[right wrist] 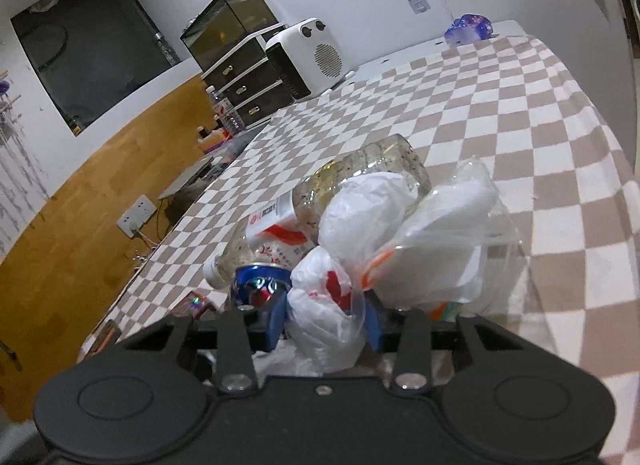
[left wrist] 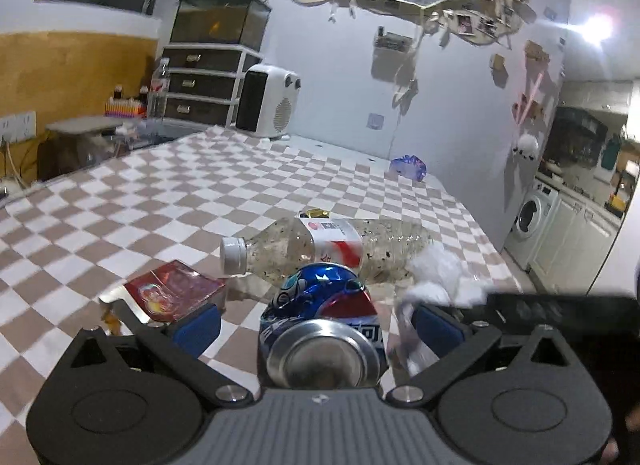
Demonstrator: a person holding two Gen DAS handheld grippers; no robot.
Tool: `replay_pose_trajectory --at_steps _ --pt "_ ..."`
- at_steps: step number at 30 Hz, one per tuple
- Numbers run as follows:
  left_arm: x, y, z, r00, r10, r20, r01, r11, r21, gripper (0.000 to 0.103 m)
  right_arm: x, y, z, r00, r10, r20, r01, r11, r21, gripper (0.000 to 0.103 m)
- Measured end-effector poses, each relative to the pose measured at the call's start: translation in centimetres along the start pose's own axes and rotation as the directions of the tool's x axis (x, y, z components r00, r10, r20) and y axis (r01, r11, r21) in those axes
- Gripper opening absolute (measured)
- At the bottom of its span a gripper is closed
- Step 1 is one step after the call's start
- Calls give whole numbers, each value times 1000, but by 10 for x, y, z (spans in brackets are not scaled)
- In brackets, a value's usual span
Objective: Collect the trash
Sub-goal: 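Grasp the blue Pepsi can with the left tool while the right tool grasps white bags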
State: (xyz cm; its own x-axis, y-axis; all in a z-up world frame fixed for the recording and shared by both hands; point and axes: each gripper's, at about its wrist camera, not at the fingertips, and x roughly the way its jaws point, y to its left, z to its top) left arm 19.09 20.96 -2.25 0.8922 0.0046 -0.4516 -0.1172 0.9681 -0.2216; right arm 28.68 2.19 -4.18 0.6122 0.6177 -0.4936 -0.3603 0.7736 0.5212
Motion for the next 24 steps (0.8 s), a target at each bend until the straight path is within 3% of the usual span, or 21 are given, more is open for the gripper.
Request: replay_pose_trajectory --at_steps 4,9,11,16,24 --pt "16 7 0 1000 24 -14 -25 995 -96 99 -16 -4 -7 1000 24 -6 -24 1000 -9 41" --pt "34 18 -4 994 -15 -104 -5 983 -184 71 -39 0 -17 1000 28 -4 -29 999 -43 41" --pt "32 19 -8 993 -37 -116 12 978 -209 66 -48 2 -22 1000 26 0 -26 998 -65 41" --pt "16 10 -15 991 -35 -126 11 983 -182 66 -68 3 -33 999 30 13 -29 996 -85 41" --pt "-33 -6 -38 971 -141 -195 129 989 -72 66 -101 -4 -50 1000 13 25 -11 995 -104 41"
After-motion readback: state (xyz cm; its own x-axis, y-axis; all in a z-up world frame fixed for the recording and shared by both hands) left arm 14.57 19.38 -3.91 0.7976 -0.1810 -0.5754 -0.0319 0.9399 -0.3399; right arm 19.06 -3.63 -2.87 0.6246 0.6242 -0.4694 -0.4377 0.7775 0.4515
